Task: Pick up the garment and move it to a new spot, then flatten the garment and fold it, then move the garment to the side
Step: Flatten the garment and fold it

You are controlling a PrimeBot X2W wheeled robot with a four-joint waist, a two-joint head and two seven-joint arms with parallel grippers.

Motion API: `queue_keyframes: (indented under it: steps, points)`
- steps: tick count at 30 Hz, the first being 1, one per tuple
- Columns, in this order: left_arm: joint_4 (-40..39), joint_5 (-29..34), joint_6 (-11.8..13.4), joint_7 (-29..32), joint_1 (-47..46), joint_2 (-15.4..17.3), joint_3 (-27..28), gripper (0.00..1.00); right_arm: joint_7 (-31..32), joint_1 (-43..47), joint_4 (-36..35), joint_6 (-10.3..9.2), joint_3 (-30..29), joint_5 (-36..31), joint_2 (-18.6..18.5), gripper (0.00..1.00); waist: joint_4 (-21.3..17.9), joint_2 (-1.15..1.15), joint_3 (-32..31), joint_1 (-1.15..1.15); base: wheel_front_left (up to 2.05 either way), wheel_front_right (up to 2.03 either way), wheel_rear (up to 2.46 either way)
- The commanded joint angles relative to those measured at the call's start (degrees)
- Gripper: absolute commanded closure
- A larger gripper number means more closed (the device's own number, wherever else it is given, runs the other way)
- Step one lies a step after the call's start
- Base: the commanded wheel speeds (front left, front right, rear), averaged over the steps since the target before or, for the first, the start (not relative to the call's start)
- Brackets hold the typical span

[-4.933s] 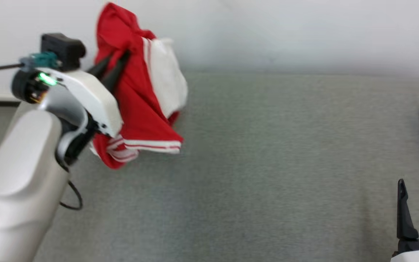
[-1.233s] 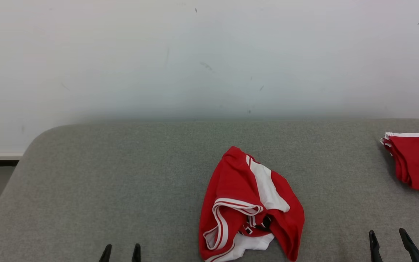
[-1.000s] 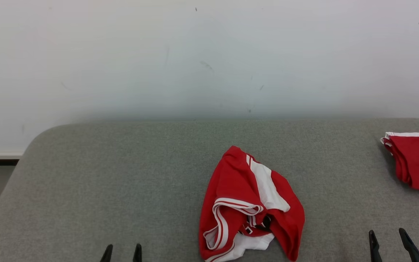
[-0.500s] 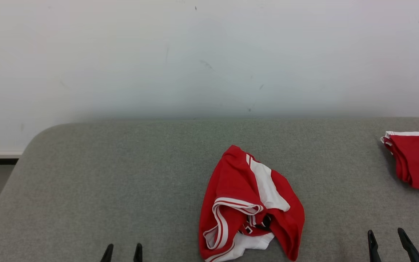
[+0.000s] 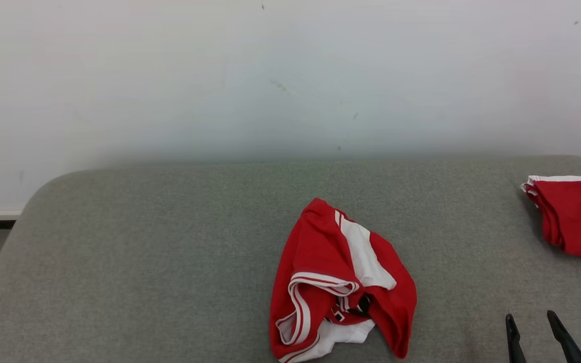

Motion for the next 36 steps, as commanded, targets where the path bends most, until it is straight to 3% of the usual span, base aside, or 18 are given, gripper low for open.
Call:
queue_keyframes:
  steps: [1, 6, 14, 27, 28, 29, 30, 36]
  points:
    - [1.13, -0.46, -0.34, 0.0, -0.72, 0.2, -0.59, 0.0, -0.16, -0.75, -0.24, -0.13, -0.1, -0.18, -0.05, 0.0, -0.48, 0.0, 0.32, 0.0, 0.0, 0.0, 0.0]
    - [8.08, -1.45, -1.34, 0.0, -4.02, 0.21, -4.64, 0.0, -0.16, -1.3, -0.43, -0.12, -0.1, -0.24, -0.05, 0.0, -2.39, 0.0, 1.57, 0.0, 0.0, 0.0, 0.0]
    - [13.51, -3.65, -1.49, 0.01, -8.62, 0.21, -6.71, 0.0, -0.16, -1.93, -0.62, -0.12, -0.39, -0.51, -0.04, 0.0, -5.81, 0.0, 3.95, 0.0, 0.0, 0.0, 0.0]
    - [16.06, -7.02, 0.19, 0.01, -15.36, 0.21, -7.45, 0.0, -0.16, -2.99, -0.81, -0.12, -0.59, -0.18, -0.05, 0.0, -8.72, 0.0, 6.56, 0.0, 0.0, 0.0, 0.0]
    - [16.14, -7.71, 0.1, 0.01, -15.81, 0.21, -7.86, 0.2, -0.16, -3.04, -0.76, -0.12, -0.56, -0.14, -0.05, 0.0, -8.76, 0.0, 6.59, 0.0, 0.0, 0.0, 0.0]
    - [16.49, -8.38, -0.04, 0.01, -16.15, 0.22, -8.21, 0.83, -0.16, -3.09, -0.69, -0.12, -0.59, -0.1, -0.05, 0.0, -8.78, 0.0, 6.59, 0.0, 0.0, 0.0, 0.0]
    - [16.64, -9.11, -0.25, 0.01, -16.54, 0.21, -8.63, 1.0, -0.16, -3.11, -0.6, -0.12, -0.62, -0.03, -0.05, 0.0, -8.79, 0.0, 6.56, 0.0, 0.0, 0.0, 0.0]
    - [14.38, -19.33, -1.27, 0.0, -18.08, 0.21, -8.74, 1.0, -0.16, -2.96, -0.4, -0.12, -0.93, 0.21, -0.05, 0.0, -8.35, 0.0, 5.88, 0.0, 0.0, 0.0, 0.0]
